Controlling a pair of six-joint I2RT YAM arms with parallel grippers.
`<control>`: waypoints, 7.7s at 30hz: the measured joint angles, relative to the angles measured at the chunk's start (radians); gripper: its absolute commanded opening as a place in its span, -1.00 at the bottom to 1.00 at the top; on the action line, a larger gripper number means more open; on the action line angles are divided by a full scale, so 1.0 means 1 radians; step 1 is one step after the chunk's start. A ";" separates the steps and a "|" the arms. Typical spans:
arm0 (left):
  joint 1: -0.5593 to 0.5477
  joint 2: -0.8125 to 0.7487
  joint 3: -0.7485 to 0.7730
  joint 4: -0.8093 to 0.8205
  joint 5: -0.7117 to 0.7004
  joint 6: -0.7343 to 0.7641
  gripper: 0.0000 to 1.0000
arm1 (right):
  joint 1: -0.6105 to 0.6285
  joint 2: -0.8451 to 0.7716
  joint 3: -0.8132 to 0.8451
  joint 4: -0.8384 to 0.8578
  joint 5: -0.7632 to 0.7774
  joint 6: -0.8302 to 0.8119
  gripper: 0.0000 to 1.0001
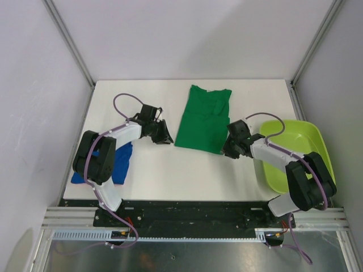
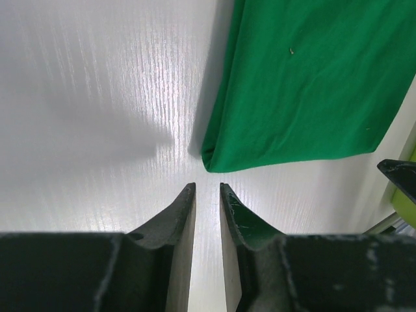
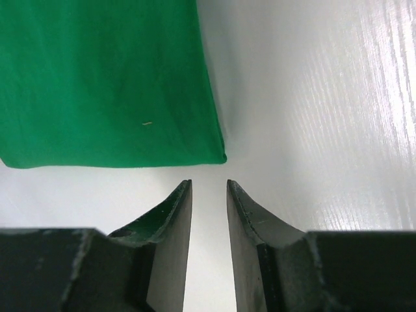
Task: Fold and stack the t-shirts
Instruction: Grab one side of the 2/3 rectangular tshirt with both arms, then fold the long partially folded tshirt into a neat square
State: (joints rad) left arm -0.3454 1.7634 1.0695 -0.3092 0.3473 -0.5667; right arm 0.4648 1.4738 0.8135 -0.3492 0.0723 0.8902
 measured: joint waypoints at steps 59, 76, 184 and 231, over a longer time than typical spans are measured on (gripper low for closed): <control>-0.050 -0.013 -0.073 0.067 -0.003 -0.022 -0.20 | 0.040 0.113 -0.011 0.119 0.100 0.073 -1.00; -0.056 0.045 -0.072 0.150 -0.024 -0.074 -0.23 | 0.043 0.113 -0.011 0.119 0.102 0.059 -1.00; -0.033 0.231 0.551 0.007 -0.168 -0.139 -1.00 | -0.251 0.397 0.667 -0.031 -0.066 -0.253 -1.00; -0.026 0.204 0.359 0.029 -0.052 -0.114 -0.71 | -0.021 0.530 0.699 -0.056 -0.137 -0.270 -0.46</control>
State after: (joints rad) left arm -0.3714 1.9671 1.4281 -0.2802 0.2951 -0.6804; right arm 0.4442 2.0037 1.5127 -0.4057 -0.0647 0.6197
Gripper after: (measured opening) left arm 0.118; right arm 0.271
